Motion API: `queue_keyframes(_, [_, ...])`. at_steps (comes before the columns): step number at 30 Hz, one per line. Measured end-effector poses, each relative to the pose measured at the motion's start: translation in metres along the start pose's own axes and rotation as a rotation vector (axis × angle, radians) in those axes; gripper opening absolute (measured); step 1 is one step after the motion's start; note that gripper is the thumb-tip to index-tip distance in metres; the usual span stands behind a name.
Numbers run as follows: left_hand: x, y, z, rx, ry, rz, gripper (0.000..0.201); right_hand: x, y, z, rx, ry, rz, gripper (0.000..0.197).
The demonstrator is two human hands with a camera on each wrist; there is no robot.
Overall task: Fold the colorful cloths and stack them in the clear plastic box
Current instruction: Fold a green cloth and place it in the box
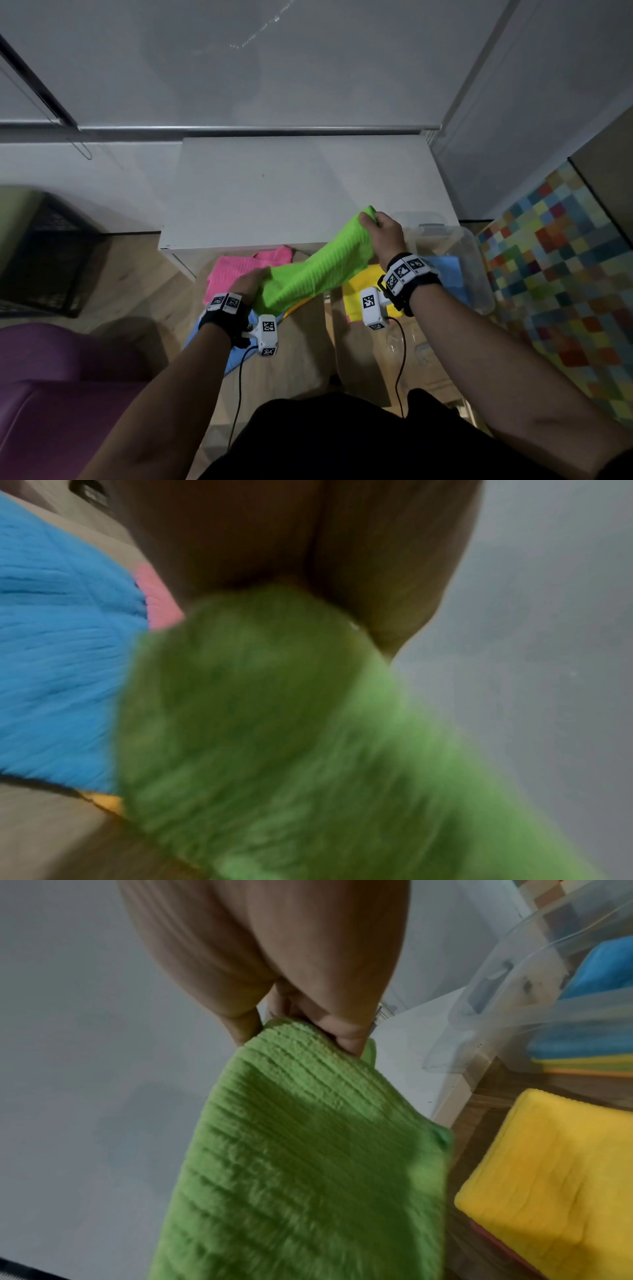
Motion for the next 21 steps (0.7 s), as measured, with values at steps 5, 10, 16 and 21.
queue_keyframes(5, [-0.005,0.019,-0.018,0.034,0.539,-0.079,0.012,-0.012,-0.005,0.004,-0.046,0.041,-0.012,0.026])
queue_keyframes(10, [-0.026,0.015,-0.034,0.14,-0.044,-0.213,0.047,-0.024,-0.005,-0.002,-0.009,0.105,-0.092,0.034])
queue_keyframes(16, [-0.054,0.019,-0.052,0.294,0.036,-0.37,0.046,-0.033,0.001,0.0,-0.024,0.114,-0.164,0.02])
queue_keyframes(21, [-0.077,0.026,-0.07,0.349,0.121,-0.407,0.038,-0.006,0.003,0.004,-0.019,0.098,0.093,0.037])
Point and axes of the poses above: each hand's wrist, its own y-axis away from the middle knuckle, its own x-axis out of the palm, z = x × y, the point moved 10 cm from there along -y, towards the middle knuckle, and after that the axes turned 8 degrees about -y, right-handed, at the moved point
